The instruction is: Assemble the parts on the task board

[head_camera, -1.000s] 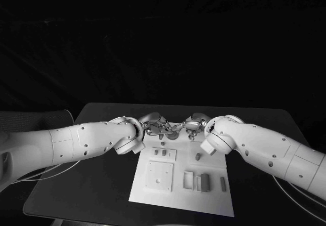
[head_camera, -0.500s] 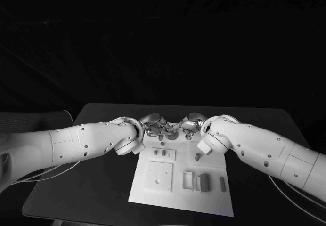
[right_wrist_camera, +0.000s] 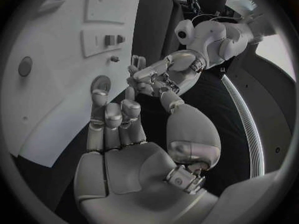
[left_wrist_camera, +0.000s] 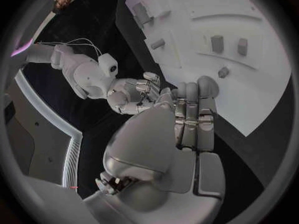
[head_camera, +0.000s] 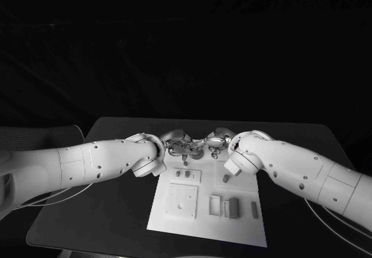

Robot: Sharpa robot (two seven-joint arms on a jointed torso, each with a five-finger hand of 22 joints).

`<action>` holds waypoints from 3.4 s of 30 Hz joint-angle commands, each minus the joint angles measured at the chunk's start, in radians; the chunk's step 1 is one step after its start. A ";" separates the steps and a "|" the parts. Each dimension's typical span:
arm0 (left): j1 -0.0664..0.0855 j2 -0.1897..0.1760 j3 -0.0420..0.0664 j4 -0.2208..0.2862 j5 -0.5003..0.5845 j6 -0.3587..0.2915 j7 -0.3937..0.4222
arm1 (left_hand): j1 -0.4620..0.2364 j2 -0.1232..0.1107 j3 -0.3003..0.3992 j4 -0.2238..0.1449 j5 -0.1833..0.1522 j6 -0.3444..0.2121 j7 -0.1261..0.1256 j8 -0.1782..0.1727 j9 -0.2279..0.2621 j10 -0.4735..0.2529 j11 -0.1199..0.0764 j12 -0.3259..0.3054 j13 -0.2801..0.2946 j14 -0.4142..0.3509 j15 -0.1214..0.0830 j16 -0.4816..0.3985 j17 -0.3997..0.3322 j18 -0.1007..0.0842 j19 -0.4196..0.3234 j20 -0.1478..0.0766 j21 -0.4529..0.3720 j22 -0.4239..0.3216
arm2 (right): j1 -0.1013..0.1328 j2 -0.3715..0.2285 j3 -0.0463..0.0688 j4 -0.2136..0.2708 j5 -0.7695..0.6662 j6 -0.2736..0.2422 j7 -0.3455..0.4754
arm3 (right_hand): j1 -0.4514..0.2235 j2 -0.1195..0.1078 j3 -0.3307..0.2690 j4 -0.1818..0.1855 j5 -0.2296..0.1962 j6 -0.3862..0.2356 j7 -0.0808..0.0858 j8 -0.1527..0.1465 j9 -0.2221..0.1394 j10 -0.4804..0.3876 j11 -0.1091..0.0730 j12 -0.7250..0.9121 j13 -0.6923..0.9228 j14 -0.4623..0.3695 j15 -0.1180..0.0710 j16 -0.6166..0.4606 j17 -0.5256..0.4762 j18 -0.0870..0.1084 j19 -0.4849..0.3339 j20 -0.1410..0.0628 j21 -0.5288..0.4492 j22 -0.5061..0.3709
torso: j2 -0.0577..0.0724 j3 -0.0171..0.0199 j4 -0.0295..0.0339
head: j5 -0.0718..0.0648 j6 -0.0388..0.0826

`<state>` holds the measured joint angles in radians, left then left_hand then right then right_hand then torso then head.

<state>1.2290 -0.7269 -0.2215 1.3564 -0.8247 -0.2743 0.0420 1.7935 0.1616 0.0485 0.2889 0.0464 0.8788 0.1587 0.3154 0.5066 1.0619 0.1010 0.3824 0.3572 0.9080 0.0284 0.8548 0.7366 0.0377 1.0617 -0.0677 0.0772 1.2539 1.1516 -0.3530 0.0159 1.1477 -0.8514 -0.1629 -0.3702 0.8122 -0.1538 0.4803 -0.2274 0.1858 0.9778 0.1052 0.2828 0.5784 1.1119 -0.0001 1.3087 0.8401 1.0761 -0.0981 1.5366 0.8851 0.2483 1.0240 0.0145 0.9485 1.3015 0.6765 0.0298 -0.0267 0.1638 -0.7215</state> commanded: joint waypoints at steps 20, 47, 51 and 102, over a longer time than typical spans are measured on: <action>0.001 0.009 0.001 0.005 -0.007 0.015 -0.013 | -0.003 0.010 0.010 -0.001 0.003 0.008 -0.001 0.005 0.002 0.028 -0.018 0.003 0.000 0.013 -0.002 0.001 -0.002 0.015 0.006 -0.001 0.005 0.002 | 0.000 0.016 -0.007 -0.004 -0.038 0.016 -0.004 | 0.105 0.078 0.020 -0.062 0.001 0.035 -0.020 0.050 0.081 0.007 -0.026 0.004 0.003 0.002 -0.026 -0.001 -0.001 0.014 0.003 -0.007 0.002 0.005 | 0.000 0.0003 0.0002 | 0.000 -0.001; 0.001 0.013 0.001 0.013 -0.023 0.020 -0.031 | -0.005 0.008 0.013 -0.001 0.003 0.010 -0.002 0.005 0.003 0.030 -0.019 0.002 -0.001 0.014 -0.003 0.001 -0.002 0.015 0.007 -0.002 0.005 0.003 | 0.000 0.023 -0.008 -0.012 -0.038 0.000 -0.007 | 0.049 0.048 0.015 -0.039 0.000 0.029 -0.020 0.044 0.105 0.010 -0.025 0.001 0.001 0.005 -0.026 -0.003 -0.002 0.014 0.008 -0.005 0.000 0.003 | 0.000 0.0001 -0.0001 | 0.002 -0.008; 0.001 0.013 0.001 0.013 -0.024 0.020 -0.030 | -0.005 0.008 0.014 -0.001 0.003 0.010 -0.002 0.005 0.003 0.030 -0.019 0.002 -0.001 0.014 -0.003 0.001 -0.002 0.014 0.007 -0.002 0.005 0.003 | 0.000 0.027 -0.008 -0.014 -0.041 0.001 -0.007 | 0.049 0.048 0.015 -0.038 0.001 0.029 -0.020 0.044 0.105 0.010 -0.025 0.001 0.001 0.005 -0.026 -0.003 -0.002 0.014 0.008 -0.005 0.000 0.002 | 0.000 0.0004 -0.0003 | 0.002 -0.007; 0.001 0.021 0.001 0.030 -0.041 -0.001 -0.032 | -0.009 0.004 0.025 -0.001 0.003 0.013 -0.004 0.005 0.004 0.034 -0.020 0.001 -0.003 0.017 -0.004 0.001 -0.003 0.014 0.009 -0.004 0.005 0.004 | 0.000 0.041 -0.012 -0.019 -0.043 0.037 -0.011 | 0.094 0.069 0.137 -0.044 -0.085 0.024 -0.014 0.008 0.131 0.014 -0.020 -0.002 0.000 0.006 -0.022 -0.003 -0.003 0.013 0.009 -0.001 0.005 0.009 | 0.000 0.0000 -0.0004 | -0.002 -0.011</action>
<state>1.2274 -0.7169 -0.2244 1.3704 -0.8607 -0.2752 -0.0305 1.7882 0.1565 0.0569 0.2972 0.0459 0.8840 0.1535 0.3166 0.5096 1.0681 0.1009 0.3807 0.3537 0.9170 0.0265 0.8511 0.7352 0.0375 1.0710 -0.0656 0.0772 1.2566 1.1547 -0.3208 0.0063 1.1236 -0.8904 -0.1534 -0.3940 0.9058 -0.0791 0.6183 -0.2772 0.1045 1.0007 0.0857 0.2951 0.7159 1.1265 -0.0214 1.3088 0.8410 1.0806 -0.1172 1.5366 0.8832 0.2476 1.0310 0.0075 0.9485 1.3079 0.6763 0.0297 -0.0271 0.1616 -0.7320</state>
